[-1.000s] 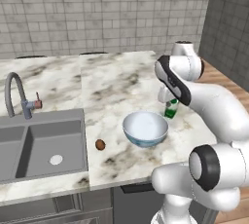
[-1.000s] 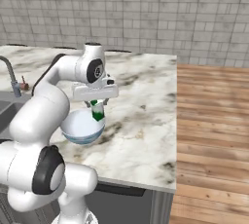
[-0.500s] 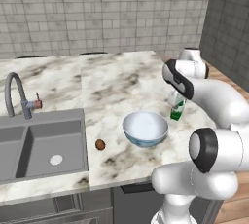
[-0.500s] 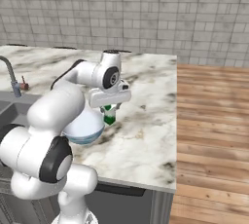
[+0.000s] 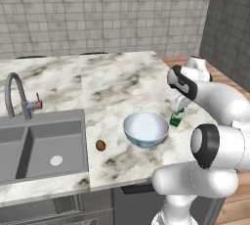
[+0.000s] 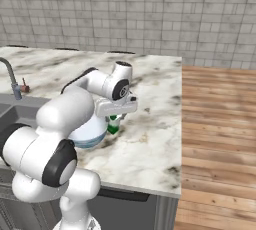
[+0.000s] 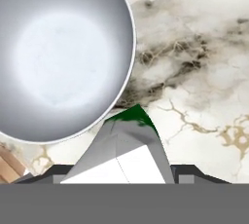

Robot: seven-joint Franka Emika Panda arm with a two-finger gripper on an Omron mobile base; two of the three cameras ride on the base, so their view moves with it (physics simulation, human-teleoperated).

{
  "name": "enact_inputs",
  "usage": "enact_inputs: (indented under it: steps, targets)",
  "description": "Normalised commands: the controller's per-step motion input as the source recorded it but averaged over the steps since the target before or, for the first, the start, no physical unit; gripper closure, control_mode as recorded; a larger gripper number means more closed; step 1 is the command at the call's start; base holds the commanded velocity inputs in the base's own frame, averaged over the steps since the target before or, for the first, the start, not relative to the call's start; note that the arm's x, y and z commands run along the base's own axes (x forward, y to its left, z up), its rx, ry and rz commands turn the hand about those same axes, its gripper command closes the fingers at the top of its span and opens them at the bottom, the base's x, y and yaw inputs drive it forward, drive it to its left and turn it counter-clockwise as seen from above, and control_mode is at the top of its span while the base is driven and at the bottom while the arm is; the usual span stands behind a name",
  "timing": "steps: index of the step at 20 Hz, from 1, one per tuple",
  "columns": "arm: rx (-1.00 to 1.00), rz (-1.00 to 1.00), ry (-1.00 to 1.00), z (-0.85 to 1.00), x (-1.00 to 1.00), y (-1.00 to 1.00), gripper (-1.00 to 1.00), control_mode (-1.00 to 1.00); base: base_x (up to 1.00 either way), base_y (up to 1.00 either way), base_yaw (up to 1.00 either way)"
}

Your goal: Gather the eggs and milk located in the vicinity of the sink area and place them right next to the bowl.

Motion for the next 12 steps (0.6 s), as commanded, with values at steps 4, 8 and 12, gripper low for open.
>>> enact_inputs:
  steps: [4, 8, 12]
  targets:
    - [-0.04, 0.0, 0.01, -0.23, 0.0, -0.13, 1.0, -1.0, 0.0, 0.0, 0.0]
    - [-0.06, 0.0, 0.03, -0.31, 0.0, -0.09, 1.0, -1.0, 0.0, 0.0, 0.0]
    - [0.0, 0.01, 0.0, -0.36, 0.0, -0.01, 1.0, -1.0, 0.0, 0.0, 0.0]
